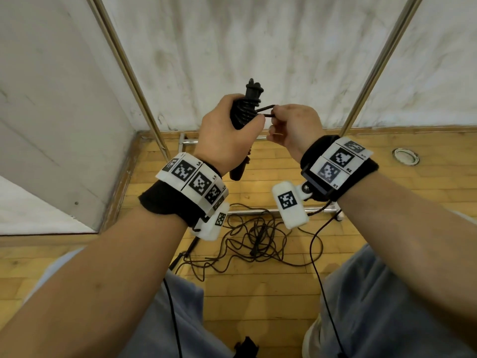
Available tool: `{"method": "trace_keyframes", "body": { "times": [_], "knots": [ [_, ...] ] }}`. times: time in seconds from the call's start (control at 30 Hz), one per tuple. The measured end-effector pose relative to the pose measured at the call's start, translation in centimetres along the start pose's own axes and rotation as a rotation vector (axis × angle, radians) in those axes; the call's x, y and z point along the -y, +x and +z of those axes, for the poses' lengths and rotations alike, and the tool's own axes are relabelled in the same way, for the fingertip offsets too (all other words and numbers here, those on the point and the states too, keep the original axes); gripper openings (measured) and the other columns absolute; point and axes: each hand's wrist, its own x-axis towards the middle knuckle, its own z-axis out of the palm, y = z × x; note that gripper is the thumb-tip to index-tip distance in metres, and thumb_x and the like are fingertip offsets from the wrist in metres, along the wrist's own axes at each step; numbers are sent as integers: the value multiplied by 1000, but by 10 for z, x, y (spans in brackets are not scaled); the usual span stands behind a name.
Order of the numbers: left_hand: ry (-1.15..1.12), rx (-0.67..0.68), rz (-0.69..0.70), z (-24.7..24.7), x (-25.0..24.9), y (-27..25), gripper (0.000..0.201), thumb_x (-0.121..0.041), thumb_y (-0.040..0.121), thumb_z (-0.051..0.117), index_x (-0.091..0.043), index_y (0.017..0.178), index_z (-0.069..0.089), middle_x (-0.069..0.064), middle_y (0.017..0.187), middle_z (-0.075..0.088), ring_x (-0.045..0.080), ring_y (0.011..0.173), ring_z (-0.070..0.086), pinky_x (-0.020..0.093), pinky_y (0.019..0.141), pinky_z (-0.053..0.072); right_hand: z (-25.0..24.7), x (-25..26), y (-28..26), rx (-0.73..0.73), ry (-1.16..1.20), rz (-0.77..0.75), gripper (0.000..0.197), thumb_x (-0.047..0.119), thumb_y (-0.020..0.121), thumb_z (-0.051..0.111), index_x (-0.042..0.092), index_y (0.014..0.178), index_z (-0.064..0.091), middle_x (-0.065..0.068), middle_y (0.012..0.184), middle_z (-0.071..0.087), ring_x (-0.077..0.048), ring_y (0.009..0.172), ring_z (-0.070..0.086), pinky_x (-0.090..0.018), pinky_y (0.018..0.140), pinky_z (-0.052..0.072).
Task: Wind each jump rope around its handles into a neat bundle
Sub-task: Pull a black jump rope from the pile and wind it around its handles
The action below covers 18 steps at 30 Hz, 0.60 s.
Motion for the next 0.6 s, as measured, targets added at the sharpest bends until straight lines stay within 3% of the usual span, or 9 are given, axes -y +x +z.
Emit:
{"method": "trace_keyframes", "body": {
  "times": [0.13, 0.23, 0.37, 0.5, 0.6],
  "knots": [
    [-25, 13, -24, -2, 5, 0, 28, -26, 86, 61, -22, 113, 53, -13, 77, 58, -9, 58, 56, 7, 47, 40, -2, -5, 9, -33, -35, -20, 17, 7, 94, 51, 3, 78, 55, -6, 62, 49, -15, 43, 50, -28, 50, 50],
    [-39, 29, -37, -7, 12, 5, 26, -27, 90, 59, -24, 112, 44, -12, 80, 54, -9, 58, 54, 13, 51, 47, 4, -12, 5, 34, -133, -103, 17, 11, 95, 49, 5, 82, 57, -6, 65, 53, -19, 51, 53, -32, 57, 52],
    [-30, 45, -42, -6, 18, 7, 27, -26, 91, 59, -20, 112, 43, -12, 83, 53, -11, 60, 52, 8, 55, 41, 9, -8, 1, 151, -115, -103, 16, 15, 97, 45, 8, 100, 60, -6, 60, 60, -19, 48, 56, -29, 53, 51],
    [-43, -86, -97, -2, 21, 10, 29, -28, 85, 65, -19, 107, 47, -12, 85, 59, -14, 65, 54, 4, 57, 40, 11, -9, -2, 247, -177, -78, 15, 7, 95, 47, 3, 106, 56, -5, 57, 61, -17, 47, 57, -28, 53, 50],
    [-30, -164, -88, 1, 19, 12, 29, -36, 83, 66, -19, 102, 50, -13, 78, 59, -13, 64, 55, 4, 56, 40, 11, -11, -5, 261, -210, -90, 18, 4, 96, 44, 4, 96, 61, -5, 58, 57, -15, 45, 53, -28, 52, 50]
  ]
}}
